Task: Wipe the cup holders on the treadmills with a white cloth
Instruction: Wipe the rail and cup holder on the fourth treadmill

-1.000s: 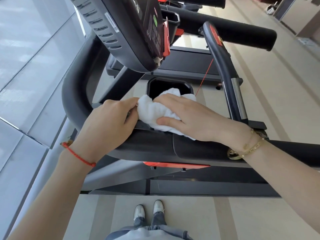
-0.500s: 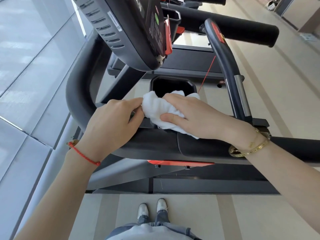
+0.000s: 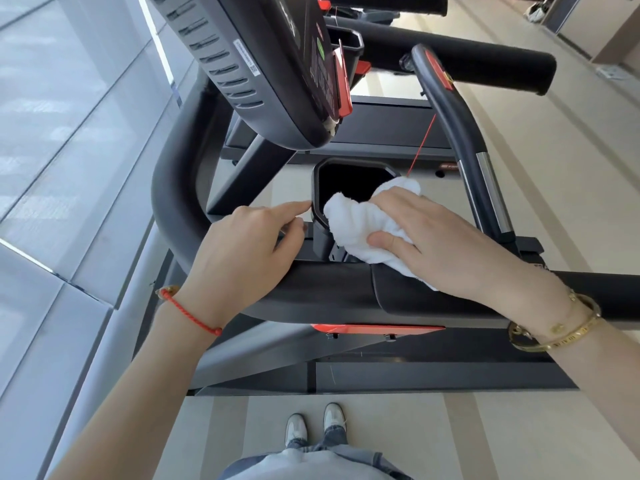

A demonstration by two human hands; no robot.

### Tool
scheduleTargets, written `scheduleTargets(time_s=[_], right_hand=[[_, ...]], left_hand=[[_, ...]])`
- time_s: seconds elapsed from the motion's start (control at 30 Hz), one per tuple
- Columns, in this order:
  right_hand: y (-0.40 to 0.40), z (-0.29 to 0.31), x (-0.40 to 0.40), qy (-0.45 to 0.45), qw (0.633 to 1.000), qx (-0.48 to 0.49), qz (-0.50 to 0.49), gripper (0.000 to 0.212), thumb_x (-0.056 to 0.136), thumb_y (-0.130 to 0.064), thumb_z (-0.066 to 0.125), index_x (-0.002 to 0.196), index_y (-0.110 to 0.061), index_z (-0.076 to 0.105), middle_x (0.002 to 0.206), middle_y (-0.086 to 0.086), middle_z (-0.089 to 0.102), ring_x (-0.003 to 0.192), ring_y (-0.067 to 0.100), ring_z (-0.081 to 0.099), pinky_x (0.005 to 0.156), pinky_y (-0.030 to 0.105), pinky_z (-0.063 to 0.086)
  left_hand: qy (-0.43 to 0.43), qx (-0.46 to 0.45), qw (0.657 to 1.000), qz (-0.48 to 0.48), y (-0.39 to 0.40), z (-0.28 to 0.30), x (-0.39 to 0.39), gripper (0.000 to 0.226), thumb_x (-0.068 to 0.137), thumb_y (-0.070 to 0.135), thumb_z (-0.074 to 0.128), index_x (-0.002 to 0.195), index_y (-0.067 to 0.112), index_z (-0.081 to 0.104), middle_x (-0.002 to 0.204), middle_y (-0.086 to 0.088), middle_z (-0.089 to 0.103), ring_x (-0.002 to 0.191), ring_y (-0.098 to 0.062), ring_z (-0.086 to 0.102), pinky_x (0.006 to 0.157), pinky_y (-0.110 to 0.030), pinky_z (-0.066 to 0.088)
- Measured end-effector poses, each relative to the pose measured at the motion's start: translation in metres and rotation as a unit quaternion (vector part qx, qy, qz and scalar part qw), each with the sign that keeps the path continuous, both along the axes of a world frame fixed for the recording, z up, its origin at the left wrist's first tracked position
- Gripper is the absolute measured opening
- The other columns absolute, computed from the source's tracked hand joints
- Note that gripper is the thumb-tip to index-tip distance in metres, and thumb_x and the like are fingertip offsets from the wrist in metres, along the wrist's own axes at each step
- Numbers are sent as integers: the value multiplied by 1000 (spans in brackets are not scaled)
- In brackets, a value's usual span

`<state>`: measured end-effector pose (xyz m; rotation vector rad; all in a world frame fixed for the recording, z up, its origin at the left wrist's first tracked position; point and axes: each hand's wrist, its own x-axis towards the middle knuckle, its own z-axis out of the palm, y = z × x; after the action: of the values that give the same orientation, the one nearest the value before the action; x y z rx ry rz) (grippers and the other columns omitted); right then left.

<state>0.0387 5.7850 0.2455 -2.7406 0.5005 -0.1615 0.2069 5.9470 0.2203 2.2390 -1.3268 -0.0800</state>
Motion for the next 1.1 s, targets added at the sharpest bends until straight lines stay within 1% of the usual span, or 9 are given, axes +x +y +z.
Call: scheduleTargets(time_s=[0.1, 0.23, 0.53, 0.63, 0.73, 0.87, 0.97, 1.03, 1.1], right_hand=[[-3, -4, 0, -59, 995, -52, -54, 29, 99, -34, 45, 123, -17, 45, 128, -5, 43, 110, 17, 41, 76, 29, 29], [-16, -13, 7, -43, 991, -14, -122, 41, 99, -37, 41, 134, -17, 37, 136, -3, 35, 120, 22, 38, 89, 32, 34], [-30, -11, 28, 6, 987, 56, -148, 48, 103, -27, 40, 149, -16, 29, 153, 2, 24, 132, 22, 38, 98, 26, 28], [-21, -4, 8, 26, 986, 64, -153, 42, 103, -29, 39, 144, -19, 36, 145, 3, 36, 118, 18, 43, 87, 23, 26], [-11, 11, -14, 11, 986, 76, -151, 37, 103, -32, 42, 139, -26, 42, 113, -9, 52, 102, 10, 43, 77, 25, 27], [12, 33, -45, -21, 990, 71, -124, 43, 101, -43, 39, 142, -52, 31, 85, -25, 47, 76, -6, 52, 69, 16, 34], [29, 27, -61, -17, 992, 61, -110, 44, 100, -49, 35, 141, -60, 24, 114, -24, 51, 93, -3, 52, 84, 26, 43], [33, 9, -70, -19, 993, 40, -112, 42, 100, -49, 35, 141, -55, 30, 135, -20, 45, 106, 6, 51, 91, 32, 45], [32, -12, -76, -43, 992, 0, -119, 41, 99, -49, 37, 140, -42, 41, 139, -16, 43, 114, 13, 49, 88, 34, 47]], left_hand=[[11, -6, 1000, -6, -1, 1, 0, 37, 100, 31, 45, 133, 38, 60, 90, 14, 74, 67, -18, 56, 68, -34, 52], [37, -26, 999, -19, -4, 1, 1, 39, 97, 40, 41, 129, 34, 63, 92, 15, 74, 90, -19, 70, 76, -40, 56], [9, -64, 997, -32, -6, -3, 0, 33, 99, 29, 50, 128, 25, 65, 100, 8, 74, 91, -22, 70, 75, -44, 57], [1, -80, 995, -51, -7, -2, -6, 33, 99, 25, 52, 129, 20, 65, 117, 5, 70, 92, -23, 68, 77, -44, 57], [-5, -87, 993, -76, -9, 0, -16, 34, 98, 24, 54, 130, 16, 65, 133, 1, 63, 118, -20, 61, 97, -39, 52], [-5, -87, 991, -102, -14, 5, -30, 33, 98, 22, 56, 130, 15, 65, 135, 1, 62, 128, -18, 53, 103, -26, 40], [-9, -104, 988, -116, -17, 6, -40, 34, 97, 25, 52, 126, 15, 67, 127, 2, 66, 124, -18, 57, 104, -33, 46], [-9, -110, 985, -129, -21, 6, -51, 35, 95, 26, 50, 123, 16, 69, 123, 4, 68, 119, -18, 59, 100, -40, 50], [-9, -111, 984, -139, -24, 3, -62, 35, 96, 26, 48, 122, 16, 68, 121, 6, 68, 116, -16, 60, 97, -38, 50]])
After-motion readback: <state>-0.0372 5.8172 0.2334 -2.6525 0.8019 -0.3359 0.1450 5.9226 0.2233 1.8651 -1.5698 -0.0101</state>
